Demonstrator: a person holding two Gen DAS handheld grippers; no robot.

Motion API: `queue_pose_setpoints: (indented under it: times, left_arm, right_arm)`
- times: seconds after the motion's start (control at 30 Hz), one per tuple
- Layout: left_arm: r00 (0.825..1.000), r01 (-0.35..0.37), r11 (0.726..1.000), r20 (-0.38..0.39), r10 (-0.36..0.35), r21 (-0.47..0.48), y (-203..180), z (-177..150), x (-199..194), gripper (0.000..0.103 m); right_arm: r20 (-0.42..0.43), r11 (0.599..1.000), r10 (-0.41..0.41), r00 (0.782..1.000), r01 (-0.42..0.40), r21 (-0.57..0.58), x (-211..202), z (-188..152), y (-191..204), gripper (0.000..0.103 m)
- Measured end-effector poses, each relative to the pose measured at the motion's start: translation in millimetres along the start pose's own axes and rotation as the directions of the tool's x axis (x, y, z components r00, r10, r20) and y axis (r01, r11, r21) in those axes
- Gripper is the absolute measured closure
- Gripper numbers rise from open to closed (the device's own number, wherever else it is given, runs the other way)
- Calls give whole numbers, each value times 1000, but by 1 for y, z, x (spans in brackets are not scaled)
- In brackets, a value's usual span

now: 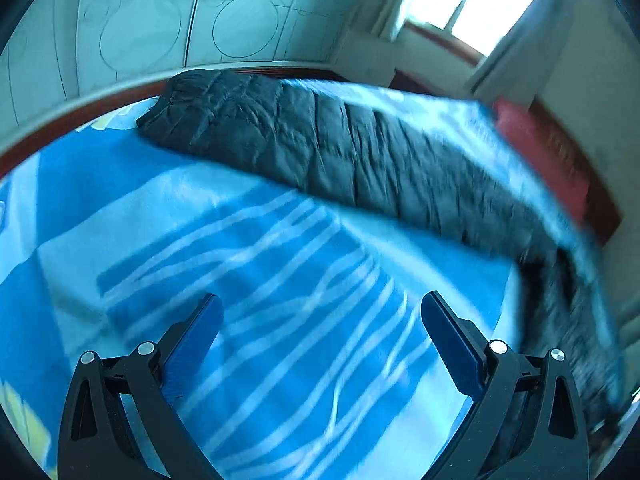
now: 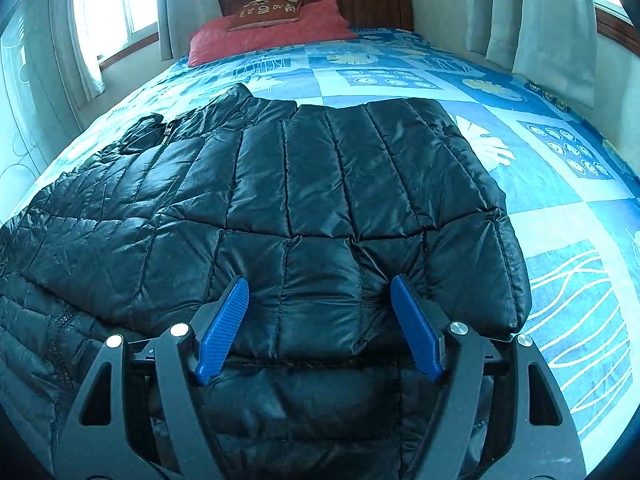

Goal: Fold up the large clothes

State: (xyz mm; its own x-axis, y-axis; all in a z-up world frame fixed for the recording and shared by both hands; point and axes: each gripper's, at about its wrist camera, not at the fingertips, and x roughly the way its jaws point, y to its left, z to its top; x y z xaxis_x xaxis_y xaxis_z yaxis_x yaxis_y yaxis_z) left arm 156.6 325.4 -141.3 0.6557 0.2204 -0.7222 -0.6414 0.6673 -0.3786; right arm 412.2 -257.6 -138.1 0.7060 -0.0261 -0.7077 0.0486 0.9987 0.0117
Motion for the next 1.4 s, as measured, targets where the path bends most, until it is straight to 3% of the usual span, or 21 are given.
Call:
queue_pose_setpoints:
  times: [0.1, 0.23, 0.37, 0.53, 0.6, 0.63, 0.67, 0.7, 0.77, 0.83, 0.97, 1.13, 1.27, 1.4]
  left_arm:
    - [997, 57, 994, 53, -53, -89, 23, 23, 11, 5]
    - [980, 174, 964, 132, -149, -201, 52, 54, 28, 6]
    - [972, 202, 937, 177, -156, -285, 68, 78, 38, 5]
    - [971, 172, 924, 215, -101, -341, 64, 89, 39, 6]
    - [974, 136, 917, 218, -55, -375, 63, 90, 35, 26]
    - [975, 127, 911, 218, -42, -391, 65, 90, 35, 30]
    - [972, 137, 902, 232, -42, -410, 67, 89, 33, 44]
    - [971, 143, 898, 235, -46, -417, 72, 90, 34, 64]
    - [976, 149, 882, 210, -58, -448, 78, 91, 39, 79]
    - [977, 142, 876, 209, -48, -462, 82, 92, 44, 87]
    - [974, 114, 912, 224, -26, -393, 63, 102, 40, 95]
    - [961, 147, 952, 268, -72, -270, 16, 114, 31, 95]
    - [949, 204, 971, 270, -165, -125, -49, 112, 22, 95]
    - [940, 246, 968, 233, -249, 40, -129, 98, 18, 95]
  right_arm:
    - [1, 1000, -5, 1000, 5, -5, -1, 0, 0, 29]
    - [2, 1000, -11, 1000, 11, -11, -1, 0, 1, 29]
    - [3, 1000, -15, 1000, 15, -15, -2, 0, 2, 29]
    - [7, 1000, -22, 1000, 22, -20, -2, 0, 3, 29]
    - [6, 1000, -21, 1000, 21, -21, -2, 0, 3, 29]
    - [6, 1000, -22, 1000, 22, -21, -2, 0, 2, 29]
    - [7, 1000, -21, 1000, 21, -22, -2, 0, 2, 29]
    - [7, 1000, -21, 1000, 21, -22, -2, 0, 2, 29]
    - [7, 1000, -20, 1000, 20, -21, -2, 0, 2, 29]
    - [7, 1000, -19, 1000, 19, -21, -2, 0, 2, 29]
    - [8, 1000, -20, 1000, 20, -20, -2, 0, 2, 29]
    - [8, 1000, -20, 1000, 20, -20, -3, 0, 2, 29]
    - [9, 1000, -17, 1000, 18, -18, -4, 0, 2, 29]
    - [11, 1000, -10, 1000, 11, -12, -4, 0, 1, 29]
